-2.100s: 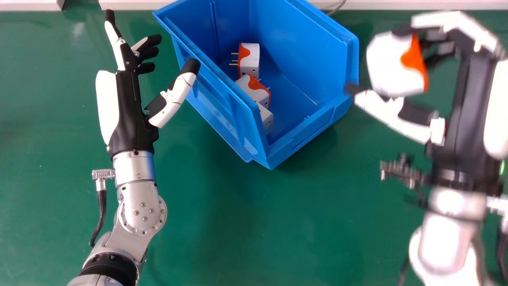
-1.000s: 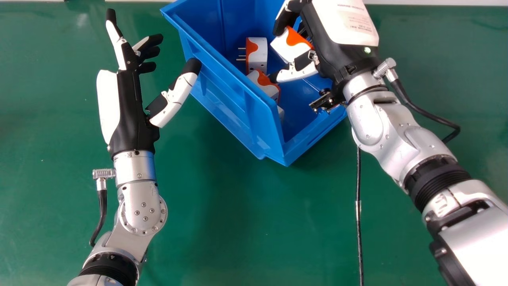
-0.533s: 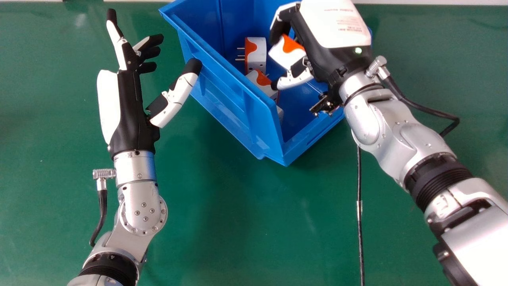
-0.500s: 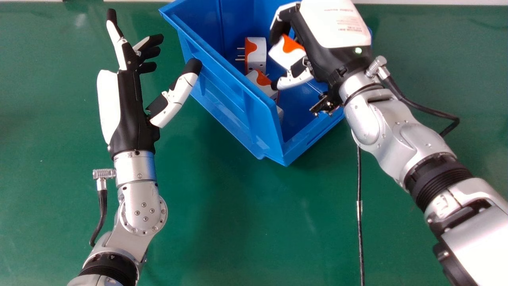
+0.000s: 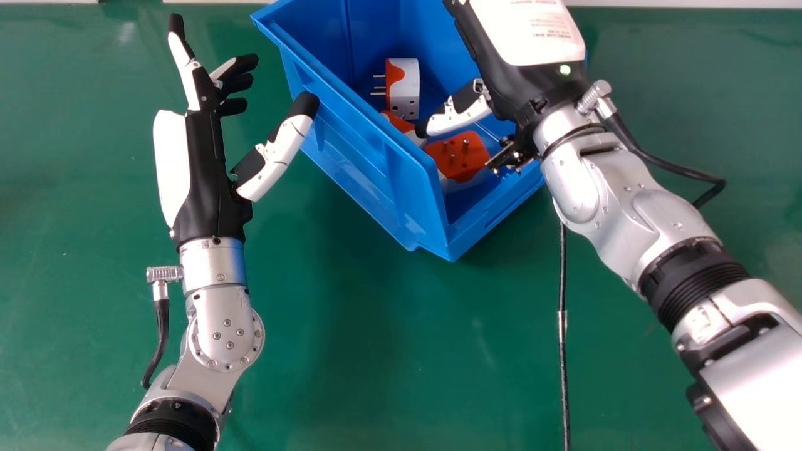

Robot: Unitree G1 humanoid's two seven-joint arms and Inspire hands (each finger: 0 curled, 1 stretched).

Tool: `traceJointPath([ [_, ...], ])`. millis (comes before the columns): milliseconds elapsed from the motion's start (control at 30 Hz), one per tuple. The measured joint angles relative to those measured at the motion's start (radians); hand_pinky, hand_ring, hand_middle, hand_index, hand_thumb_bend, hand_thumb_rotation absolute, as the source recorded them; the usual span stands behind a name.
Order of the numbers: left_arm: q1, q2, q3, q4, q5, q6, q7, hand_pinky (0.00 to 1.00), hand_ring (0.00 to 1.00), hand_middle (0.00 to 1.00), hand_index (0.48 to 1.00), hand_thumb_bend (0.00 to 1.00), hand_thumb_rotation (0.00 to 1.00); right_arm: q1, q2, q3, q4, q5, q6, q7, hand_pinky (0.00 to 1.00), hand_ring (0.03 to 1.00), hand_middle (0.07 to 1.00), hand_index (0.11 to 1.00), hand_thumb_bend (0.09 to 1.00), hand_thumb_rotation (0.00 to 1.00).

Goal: Pick all objects and put in blue box

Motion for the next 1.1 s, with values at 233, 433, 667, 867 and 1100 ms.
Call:
traceJointPath([
  [233, 0.0, -0.001, 0.002, 0.0, -0.002, 0.001, 0.0, 0.73, 0.78, 0.8, 0.813, 0.75, 0.61, 0.221, -0.053, -0.096, -0.314, 0.057, -0.116, -0.075, 0.91, 1.0, 1.0, 1.0, 1.0, 0.52],
  [433, 0.0, -0.002, 0.002, -0.002, -0.002, 0.001, 0.001, 0.73, 0.78, 0.8, 0.813, 0.75, 0.61, 0.548, -0.087, -0.206, -0.498, 0.073, -0.324, -0.329, 0.87, 1.0, 1.0, 1.0, 0.946, 0.78],
  [667, 0.002, 0.002, 0.005, -0.013, -0.007, -0.001, -0.006, 0.73, 0.78, 0.8, 0.816, 0.74, 0.6, 0.855, -0.104, -0.295, -0.366, 0.163, -0.473, -0.396, 0.83, 1.0, 1.0, 1.0, 0.91, 0.91],
  [867, 0.011, 0.012, 0.012, -0.015, -0.01, -0.003, -0.009, 0.73, 0.78, 0.8, 0.815, 0.74, 0.6, 0.836, -0.064, -0.366, -0.208, 0.393, -0.474, -0.209, 0.84, 1.0, 1.0, 1.0, 0.865, 0.85],
  [1100, 0.031, 0.023, 0.015, -0.028, -0.009, -0.021, -0.027, 0.73, 0.78, 0.8, 0.815, 0.75, 0.6, 0.746, -0.026, -0.397, -0.182, 0.447, -0.416, -0.102, 0.82, 0.997, 1.0, 1.0, 0.874, 0.86],
])
